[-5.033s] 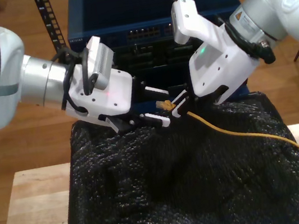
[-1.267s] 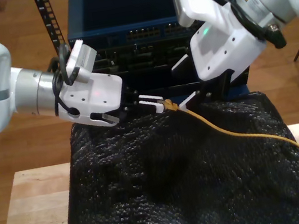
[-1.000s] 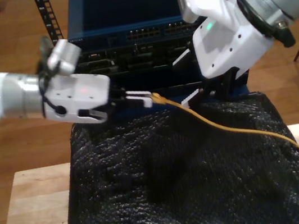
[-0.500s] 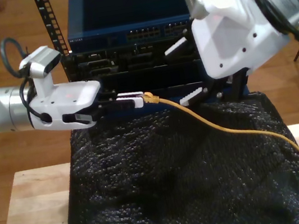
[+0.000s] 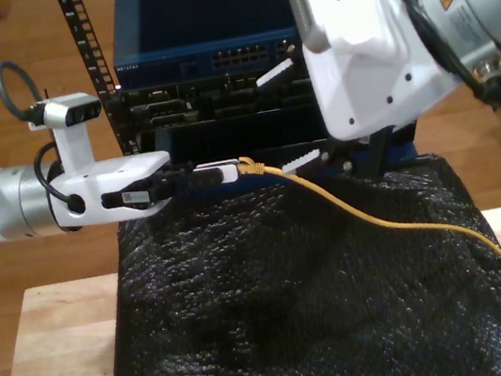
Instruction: Grab the cable and plug it in
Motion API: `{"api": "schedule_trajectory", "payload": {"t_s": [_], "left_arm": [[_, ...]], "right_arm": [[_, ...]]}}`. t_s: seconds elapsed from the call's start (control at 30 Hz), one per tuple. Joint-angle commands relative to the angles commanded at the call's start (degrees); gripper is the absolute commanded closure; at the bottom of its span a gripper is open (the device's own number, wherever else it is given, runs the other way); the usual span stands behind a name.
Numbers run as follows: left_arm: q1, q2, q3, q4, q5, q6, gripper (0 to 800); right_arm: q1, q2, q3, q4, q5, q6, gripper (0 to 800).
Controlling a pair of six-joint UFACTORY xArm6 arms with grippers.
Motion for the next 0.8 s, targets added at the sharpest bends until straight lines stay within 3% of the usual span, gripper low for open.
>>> {"api": "schedule_trajectory", "payload": {"t_s": [0.4,0.8], "left_arm": [[0.18,3.08,0.44,-4.04,5.54,-1.14,783],[0.09,3.34,1.85,-6.33,10.29,-1.67,783]], "right_arm": [[2.37,-3.16,1.85,0.18,-2.2,-1.49,16],[4.66,-3.16,2.55,2.02,-5.89,-5.01,42]]}}
